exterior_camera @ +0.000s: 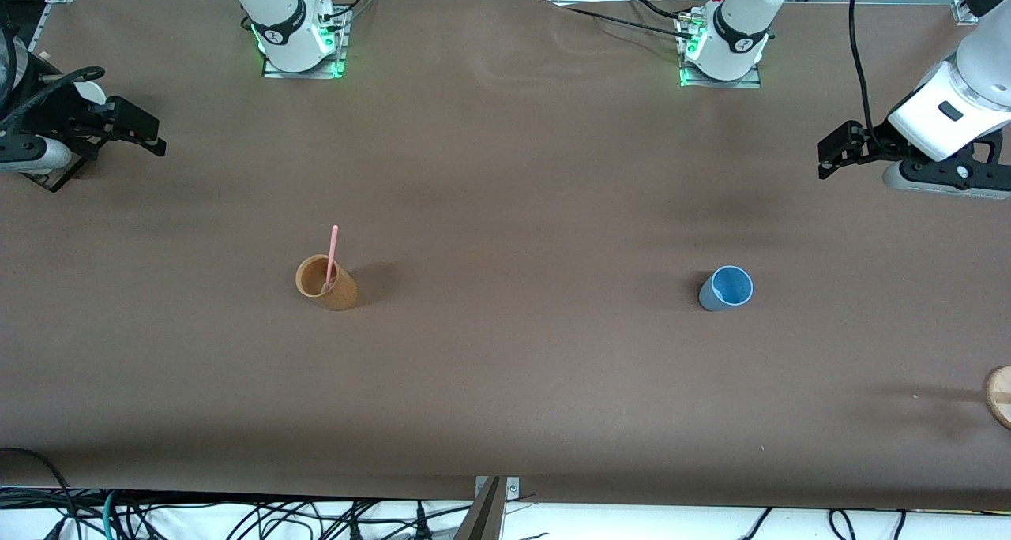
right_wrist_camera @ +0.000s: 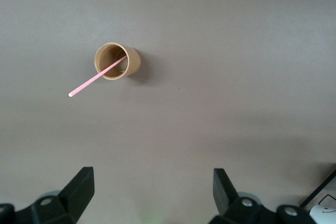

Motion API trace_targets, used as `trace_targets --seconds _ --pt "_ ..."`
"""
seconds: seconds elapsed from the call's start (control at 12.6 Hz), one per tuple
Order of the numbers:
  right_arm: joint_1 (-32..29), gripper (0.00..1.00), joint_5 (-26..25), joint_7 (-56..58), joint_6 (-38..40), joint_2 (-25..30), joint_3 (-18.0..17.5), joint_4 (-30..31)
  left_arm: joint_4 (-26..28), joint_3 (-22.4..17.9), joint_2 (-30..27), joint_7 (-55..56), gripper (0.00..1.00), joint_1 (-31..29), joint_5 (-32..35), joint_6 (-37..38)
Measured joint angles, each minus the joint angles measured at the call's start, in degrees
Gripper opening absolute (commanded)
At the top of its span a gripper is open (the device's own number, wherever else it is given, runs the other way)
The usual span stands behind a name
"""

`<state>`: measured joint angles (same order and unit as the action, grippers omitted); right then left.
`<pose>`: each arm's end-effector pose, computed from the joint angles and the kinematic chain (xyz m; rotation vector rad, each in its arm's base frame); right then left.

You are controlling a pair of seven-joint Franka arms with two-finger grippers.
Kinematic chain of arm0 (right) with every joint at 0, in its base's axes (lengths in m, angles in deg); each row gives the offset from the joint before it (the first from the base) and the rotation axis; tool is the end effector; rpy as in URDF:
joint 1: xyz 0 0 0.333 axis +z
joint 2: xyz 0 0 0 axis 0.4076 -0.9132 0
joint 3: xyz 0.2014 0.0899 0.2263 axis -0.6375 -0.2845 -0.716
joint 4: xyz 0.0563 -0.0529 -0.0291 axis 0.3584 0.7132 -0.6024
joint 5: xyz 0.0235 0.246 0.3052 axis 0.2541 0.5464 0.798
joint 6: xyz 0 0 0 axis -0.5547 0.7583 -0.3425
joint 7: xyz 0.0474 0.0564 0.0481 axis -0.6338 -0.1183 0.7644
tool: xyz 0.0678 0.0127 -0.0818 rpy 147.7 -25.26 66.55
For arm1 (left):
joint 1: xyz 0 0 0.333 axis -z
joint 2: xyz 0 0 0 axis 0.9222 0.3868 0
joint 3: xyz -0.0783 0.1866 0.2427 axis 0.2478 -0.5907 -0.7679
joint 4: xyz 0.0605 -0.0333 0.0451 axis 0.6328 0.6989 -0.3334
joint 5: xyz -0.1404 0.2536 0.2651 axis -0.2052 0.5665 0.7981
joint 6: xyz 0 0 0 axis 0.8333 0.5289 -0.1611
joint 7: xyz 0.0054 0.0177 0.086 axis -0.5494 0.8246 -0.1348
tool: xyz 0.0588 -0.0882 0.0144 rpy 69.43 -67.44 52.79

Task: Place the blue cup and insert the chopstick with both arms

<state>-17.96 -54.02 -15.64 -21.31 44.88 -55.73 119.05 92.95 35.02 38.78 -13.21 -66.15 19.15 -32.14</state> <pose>0.5475 0.0257 0.6139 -3.0919 -0.0807 0.0675 0.5505 -0.0442 0.5890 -3.1165 0.1674 0.0328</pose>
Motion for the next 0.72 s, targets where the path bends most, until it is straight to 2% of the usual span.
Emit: trace_targets --seconds 0.72 --pt "0.0 1.0 -0.1 0.0 -0.8 0.0 0.3 0.1 0.0 -0.1 0.0 0.0 1.0 0.0 0.0 0.1"
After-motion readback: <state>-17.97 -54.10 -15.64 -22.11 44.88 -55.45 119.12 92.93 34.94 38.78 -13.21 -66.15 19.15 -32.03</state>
